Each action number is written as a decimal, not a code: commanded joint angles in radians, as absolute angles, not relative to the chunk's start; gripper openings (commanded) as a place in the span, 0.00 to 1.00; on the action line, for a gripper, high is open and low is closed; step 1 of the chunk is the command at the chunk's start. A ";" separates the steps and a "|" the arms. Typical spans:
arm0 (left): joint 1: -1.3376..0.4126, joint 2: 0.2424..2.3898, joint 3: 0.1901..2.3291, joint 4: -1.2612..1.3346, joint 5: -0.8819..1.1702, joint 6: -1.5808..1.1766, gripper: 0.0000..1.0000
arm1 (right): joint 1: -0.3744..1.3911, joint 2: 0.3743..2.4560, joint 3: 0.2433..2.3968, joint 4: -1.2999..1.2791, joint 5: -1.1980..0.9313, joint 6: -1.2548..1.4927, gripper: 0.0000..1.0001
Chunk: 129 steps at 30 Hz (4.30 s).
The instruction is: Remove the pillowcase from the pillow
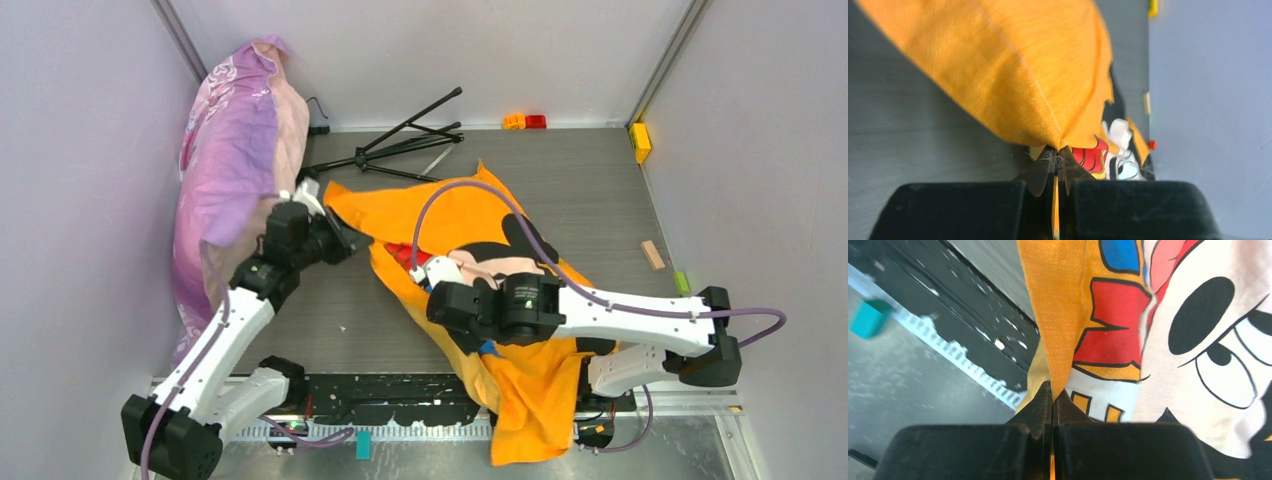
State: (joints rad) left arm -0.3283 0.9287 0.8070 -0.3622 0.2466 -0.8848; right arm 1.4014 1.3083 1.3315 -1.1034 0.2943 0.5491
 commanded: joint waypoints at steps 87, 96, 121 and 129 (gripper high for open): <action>-0.920 1.234 1.062 -0.322 0.113 -0.440 0.79 | 0.441 1.193 0.914 -0.171 -0.394 0.871 0.02; -0.942 1.392 1.062 -0.179 0.124 -0.536 0.79 | 0.426 1.161 0.915 -0.340 -0.266 0.761 0.58; -0.942 1.808 1.596 -0.583 0.045 -0.357 0.83 | 0.324 0.778 0.506 -0.434 -0.084 0.767 0.98; -0.939 1.901 1.690 -0.637 0.060 -0.304 0.78 | 0.323 0.884 0.435 -0.205 -0.211 0.825 0.57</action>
State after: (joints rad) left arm -0.9379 1.8786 1.6218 -0.5880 0.0494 -0.3553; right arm 0.3252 0.8768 0.4557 -0.3817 -0.1318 0.7826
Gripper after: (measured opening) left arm 0.796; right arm 0.721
